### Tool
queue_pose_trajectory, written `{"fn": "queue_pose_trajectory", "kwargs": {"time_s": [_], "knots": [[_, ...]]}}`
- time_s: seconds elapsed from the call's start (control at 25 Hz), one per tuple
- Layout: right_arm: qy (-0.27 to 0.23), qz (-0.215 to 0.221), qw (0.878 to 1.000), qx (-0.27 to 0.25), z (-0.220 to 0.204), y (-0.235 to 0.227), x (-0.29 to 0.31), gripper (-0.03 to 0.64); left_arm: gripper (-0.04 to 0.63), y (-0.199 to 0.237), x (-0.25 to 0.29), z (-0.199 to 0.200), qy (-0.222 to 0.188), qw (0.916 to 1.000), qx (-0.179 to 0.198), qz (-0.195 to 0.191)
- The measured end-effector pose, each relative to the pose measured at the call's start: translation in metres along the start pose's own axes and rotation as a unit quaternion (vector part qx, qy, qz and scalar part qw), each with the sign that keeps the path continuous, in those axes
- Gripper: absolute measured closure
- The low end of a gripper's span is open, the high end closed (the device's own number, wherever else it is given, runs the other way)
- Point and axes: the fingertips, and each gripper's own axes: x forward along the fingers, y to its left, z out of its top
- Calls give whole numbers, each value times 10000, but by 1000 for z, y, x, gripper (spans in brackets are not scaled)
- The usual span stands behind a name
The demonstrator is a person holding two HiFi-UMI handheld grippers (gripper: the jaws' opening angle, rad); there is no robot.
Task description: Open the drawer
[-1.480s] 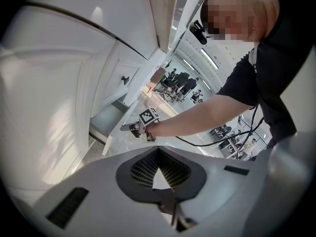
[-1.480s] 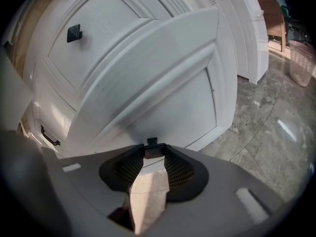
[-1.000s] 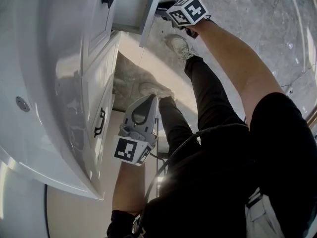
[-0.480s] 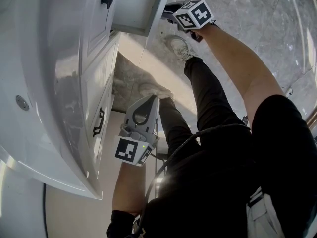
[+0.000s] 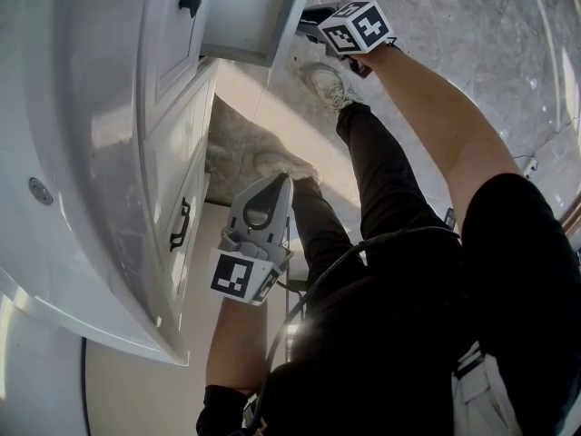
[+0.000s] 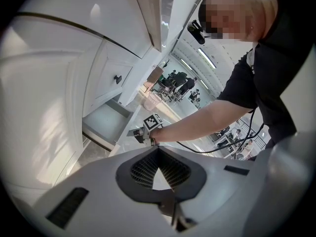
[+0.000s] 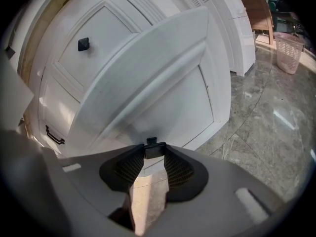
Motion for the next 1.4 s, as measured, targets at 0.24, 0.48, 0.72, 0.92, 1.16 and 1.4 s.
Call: {"fn": "queue_pose_trajectory", "kwargs": {"time_s": [0.24, 0.48, 0.72, 0.92, 1.16, 1.4], "knots": [[-16, -18, 10000, 48, -3, -1, -3, 491, 604, -4, -1, 2, -96, 9999, -38, -46], [-63, -5, 9999, 158, -5, -2, -4, 492, 604, -4, -1, 7, -273, 9996, -40, -44], [25, -66, 9998, 159, -20, -10, -19, 494, 604, -3, -3, 0, -68, 10000, -27, 20], [15, -75, 9998, 184, -23, -11, -23, 494, 604, -9, -2, -2, -34, 10000, 3, -17], [90, -129, 9997, 201, -32, -15, -29, 494, 604, -10, -4, 5, -213, 9998, -22, -40], [118, -178, 9995, 236, -42, -20, -41, 494, 604, -11, -4, 5, -226, 9997, 9, -46]]}}
